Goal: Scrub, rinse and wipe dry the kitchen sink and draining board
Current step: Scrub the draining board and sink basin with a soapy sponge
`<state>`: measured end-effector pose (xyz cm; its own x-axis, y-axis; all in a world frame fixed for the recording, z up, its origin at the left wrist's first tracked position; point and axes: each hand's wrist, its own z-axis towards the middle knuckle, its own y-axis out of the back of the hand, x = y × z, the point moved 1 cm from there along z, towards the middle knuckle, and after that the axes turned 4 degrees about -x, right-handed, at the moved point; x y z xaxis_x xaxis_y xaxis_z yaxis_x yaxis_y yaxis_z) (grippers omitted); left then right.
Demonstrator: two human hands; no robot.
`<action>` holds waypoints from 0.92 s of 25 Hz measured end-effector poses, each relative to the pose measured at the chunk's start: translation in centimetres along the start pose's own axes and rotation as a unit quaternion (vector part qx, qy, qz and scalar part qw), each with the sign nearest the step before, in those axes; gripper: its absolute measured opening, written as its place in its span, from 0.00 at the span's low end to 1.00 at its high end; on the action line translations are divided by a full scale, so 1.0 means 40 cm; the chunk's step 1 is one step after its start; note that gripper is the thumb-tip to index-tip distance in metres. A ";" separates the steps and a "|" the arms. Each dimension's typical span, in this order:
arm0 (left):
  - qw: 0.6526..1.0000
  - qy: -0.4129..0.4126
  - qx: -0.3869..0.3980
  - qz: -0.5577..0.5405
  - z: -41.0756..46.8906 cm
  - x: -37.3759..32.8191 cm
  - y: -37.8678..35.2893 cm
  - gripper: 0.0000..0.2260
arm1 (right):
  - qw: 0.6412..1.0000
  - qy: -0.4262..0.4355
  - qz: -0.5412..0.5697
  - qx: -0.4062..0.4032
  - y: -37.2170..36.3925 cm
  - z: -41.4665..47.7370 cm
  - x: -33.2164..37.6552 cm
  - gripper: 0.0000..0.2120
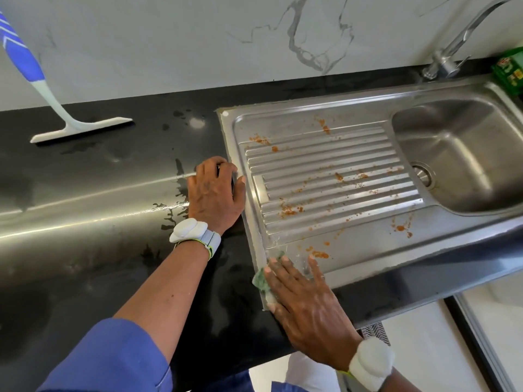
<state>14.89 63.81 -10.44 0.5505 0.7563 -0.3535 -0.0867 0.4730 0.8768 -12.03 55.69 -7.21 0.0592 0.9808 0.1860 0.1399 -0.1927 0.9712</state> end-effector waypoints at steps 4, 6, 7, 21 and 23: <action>1.000 0.010 -0.001 0.002 -0.001 0.002 0.000 0.12 | 0.993 -0.108 0.051 -0.009 -0.005 0.235 0.047 0.31; 1.000 0.024 -0.009 -0.008 0.002 0.001 0.003 0.11 | 0.994 -0.100 0.047 -0.009 -0.017 0.223 0.064 0.31; 0.999 0.035 -0.013 -0.012 0.006 0.000 0.002 0.11 | 0.997 -0.076 0.033 -0.004 -0.015 0.170 0.070 0.31; 0.994 0.097 -0.045 -0.017 0.050 0.046 0.007 0.09 | 0.999 -0.010 0.027 0.017 0.006 0.221 0.024 0.33; 0.996 0.076 -0.050 0.006 0.087 0.080 0.008 0.10 | 0.999 0.043 -0.013 0.012 0.022 0.198 -0.020 0.31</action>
<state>19.52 64.81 -10.17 0.4172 0.8185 -0.3949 -0.1793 0.5002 0.8472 -4.15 54.49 -7.66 -0.0307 0.9843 0.1738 0.1634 -0.1666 0.9724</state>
